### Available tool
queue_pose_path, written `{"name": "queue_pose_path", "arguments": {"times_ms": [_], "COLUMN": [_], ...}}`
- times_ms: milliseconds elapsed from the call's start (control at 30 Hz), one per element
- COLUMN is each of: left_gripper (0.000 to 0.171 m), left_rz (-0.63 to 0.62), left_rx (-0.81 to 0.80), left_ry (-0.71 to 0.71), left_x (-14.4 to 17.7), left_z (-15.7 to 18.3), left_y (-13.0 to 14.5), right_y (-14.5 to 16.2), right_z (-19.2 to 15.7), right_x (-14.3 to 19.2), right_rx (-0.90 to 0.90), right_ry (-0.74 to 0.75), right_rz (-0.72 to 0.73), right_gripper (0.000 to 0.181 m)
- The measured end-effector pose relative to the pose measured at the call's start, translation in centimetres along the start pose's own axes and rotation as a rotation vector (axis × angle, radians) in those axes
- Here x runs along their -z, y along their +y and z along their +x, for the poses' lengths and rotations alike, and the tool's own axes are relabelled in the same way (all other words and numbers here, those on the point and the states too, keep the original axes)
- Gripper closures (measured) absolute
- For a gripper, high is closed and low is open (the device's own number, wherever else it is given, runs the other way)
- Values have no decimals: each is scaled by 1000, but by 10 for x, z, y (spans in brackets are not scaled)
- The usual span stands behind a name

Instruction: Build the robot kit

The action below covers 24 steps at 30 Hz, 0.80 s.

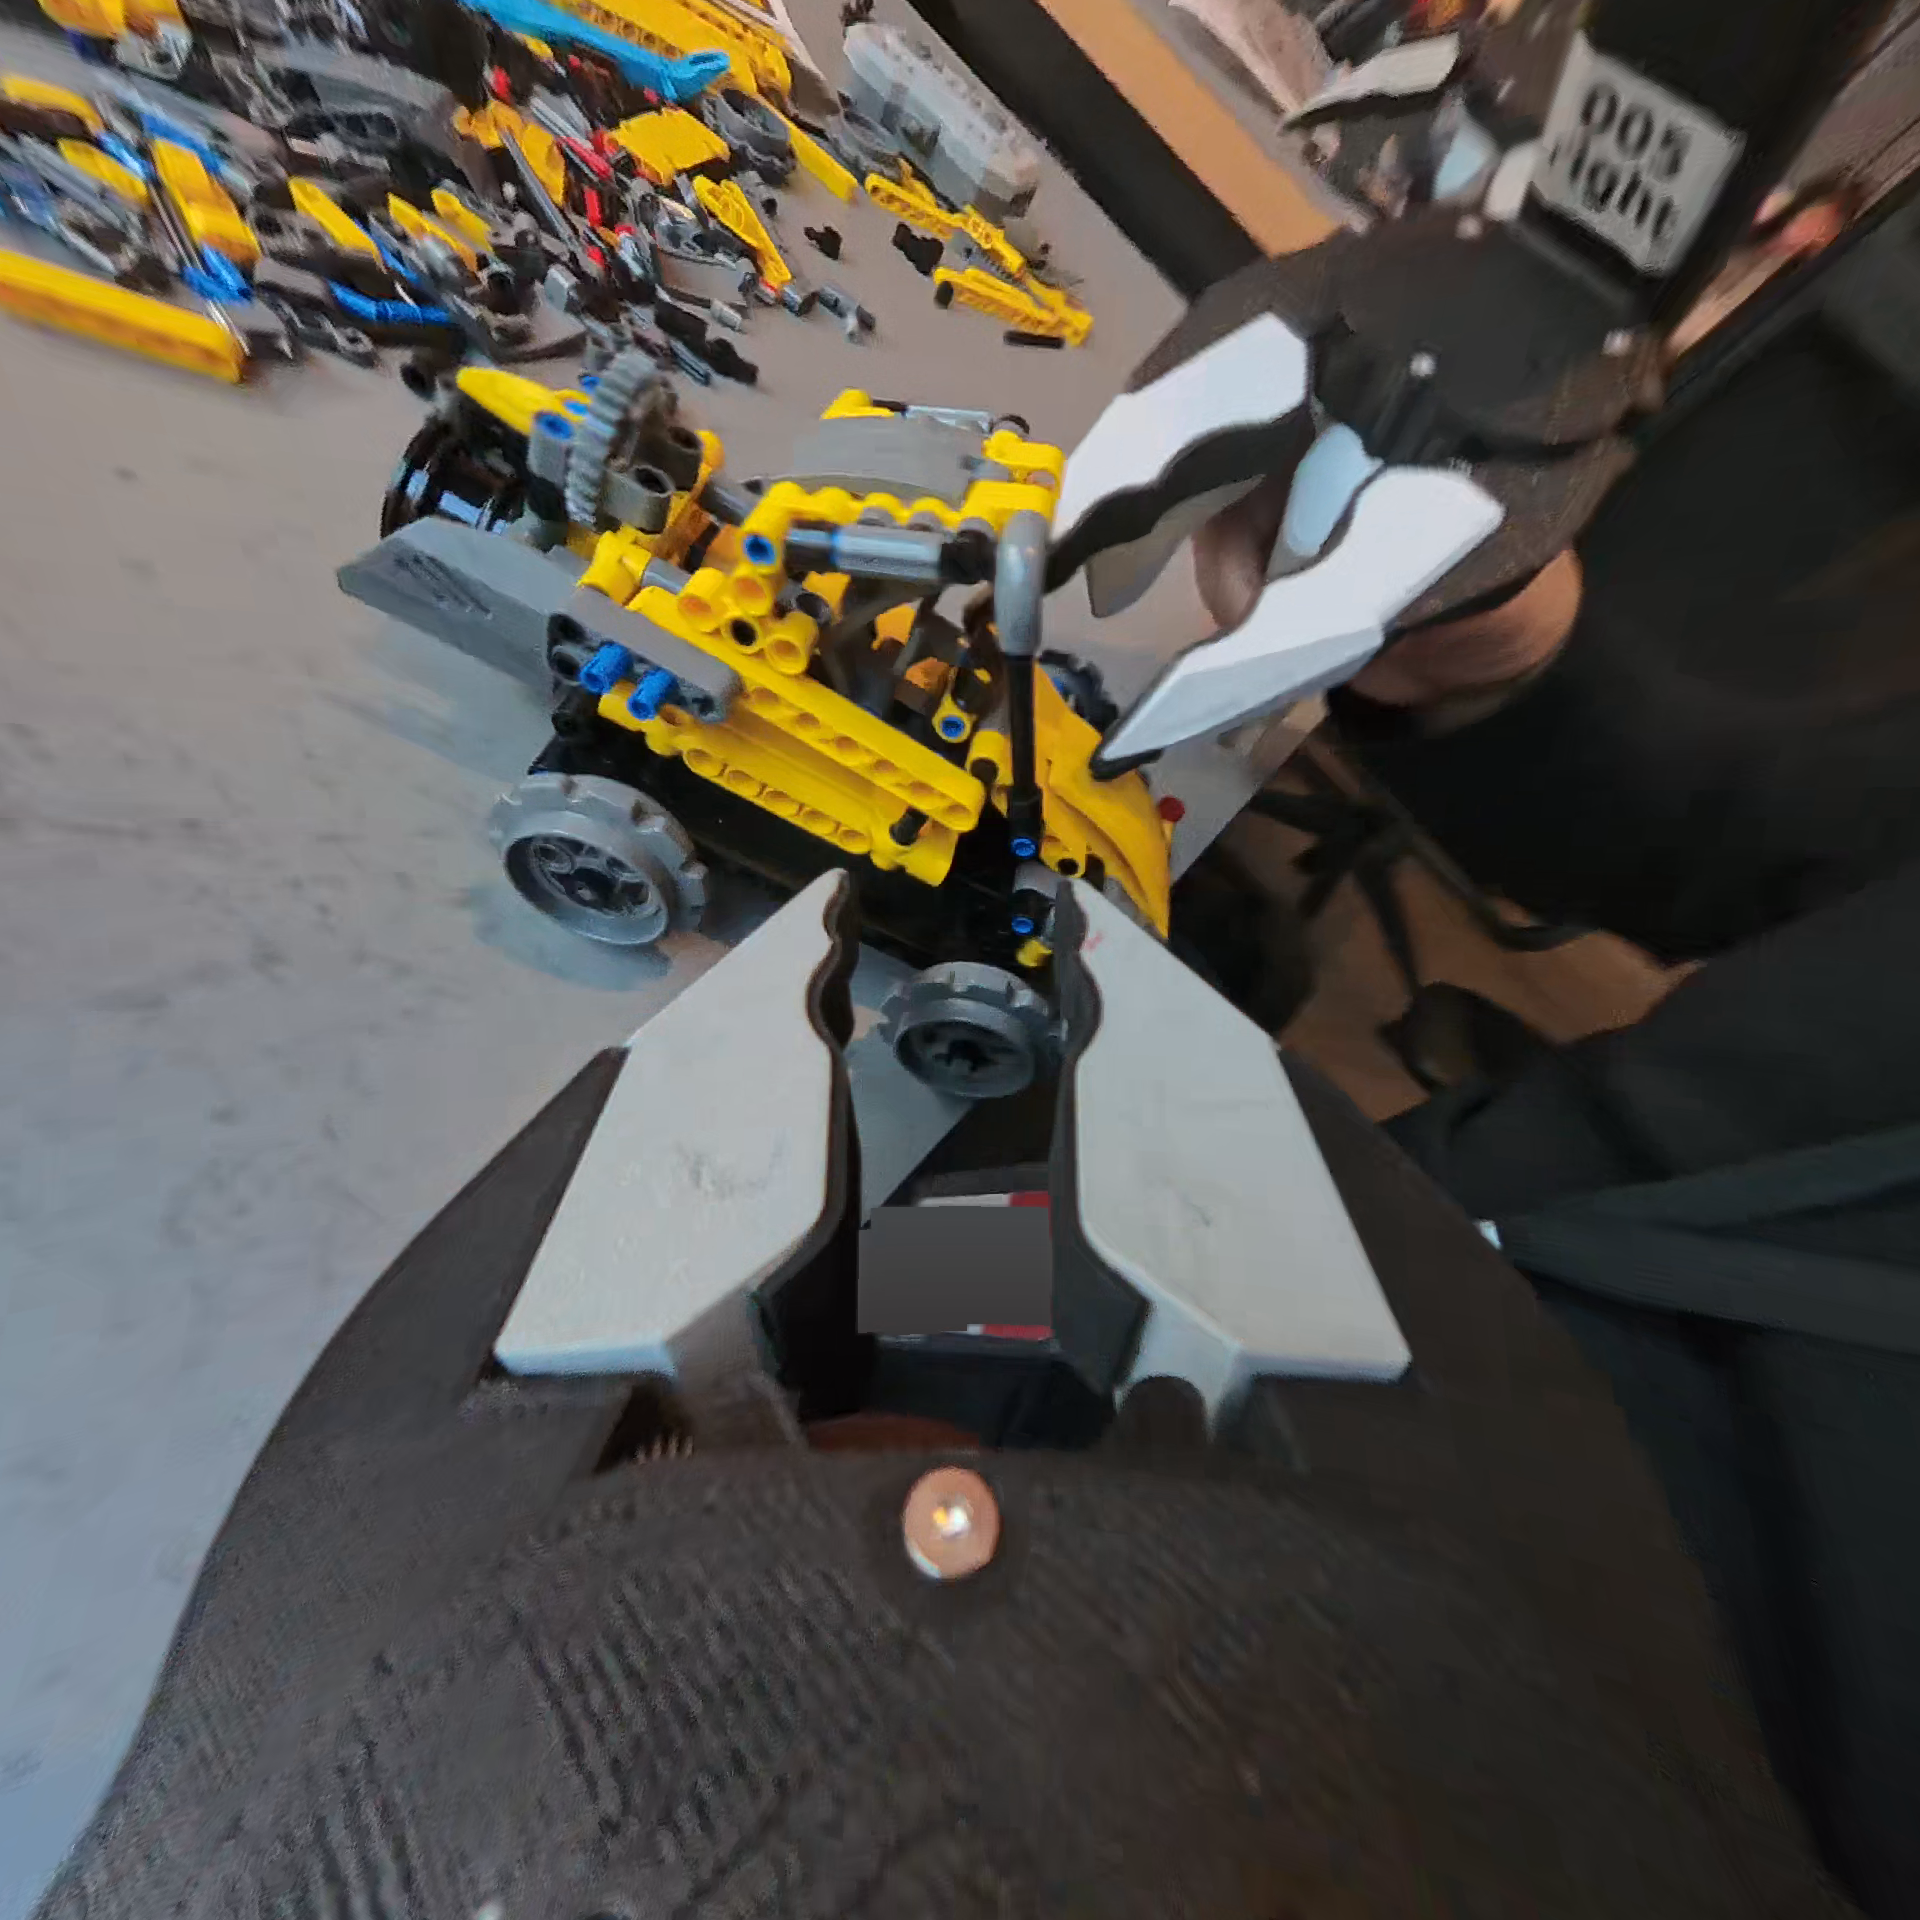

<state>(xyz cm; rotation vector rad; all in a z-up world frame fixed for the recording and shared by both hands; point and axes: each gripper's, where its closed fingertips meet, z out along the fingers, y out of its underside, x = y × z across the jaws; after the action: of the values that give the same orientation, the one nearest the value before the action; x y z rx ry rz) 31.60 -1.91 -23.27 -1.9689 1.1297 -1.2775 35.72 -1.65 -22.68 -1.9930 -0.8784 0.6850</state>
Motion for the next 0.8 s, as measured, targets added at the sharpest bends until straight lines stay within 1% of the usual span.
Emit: {"name": "queue_pose_path", "arguments": {"times_ms": [33, 100, 133, 233, 300, 367, 433, 567, 633, 700, 767, 800], "left_gripper": [141, 148, 152, 157, 156, 154, 154, 158, 159, 159, 156, 158], "left_rz": [14, 29, 16, -42, -68, -57, -46, -29, -22, -15, 12, 20], "left_rx": [65, 201, 248, 295, 284, 280, 310, 376, 380, 385, 403, 408], "left_ry": [55, 177, 203, 246, 230, 223, 232, 267, 274, 284, 290, 286], "left_x": [2, 4, 3, -4, -9, -10, -12, -16, -17, -17, -17, -18], "left_z": [1, 5, 3, 3, 1, -2, -4, -5, -6, -7, -10, -12], "left_y": [-3, -10, -10, -7, -7, -12, -16, -16, -17, -18, -22, -23], "right_y": [-2, -6, -7, -3, 3, 6, 7, 5, 1, 1, 1, 0], "right_z": [-1, -6, -11, -14, -14, -16, -15, -18, -17, -21, -21, -21], "right_x": [4, 13, 16, 11, 3, -4, -6, -7, -6, -9, -13, -15], "right_rx": [5, 10, 33, 146, 205, 275, 340, 426, 518, 608, 640, 626], "right_ry": [-5, -40, -57, 27, 90, 128, 167, 164, 209, 208, 207, 197], "right_rz": [2, 19, 21, -7, -40, -55, -80, -136, -163, -198, -216, -224], "right_gripper": [141, 135, 132, 125, 123, 125, 125, 134, 140, 143, 148, 149]}}
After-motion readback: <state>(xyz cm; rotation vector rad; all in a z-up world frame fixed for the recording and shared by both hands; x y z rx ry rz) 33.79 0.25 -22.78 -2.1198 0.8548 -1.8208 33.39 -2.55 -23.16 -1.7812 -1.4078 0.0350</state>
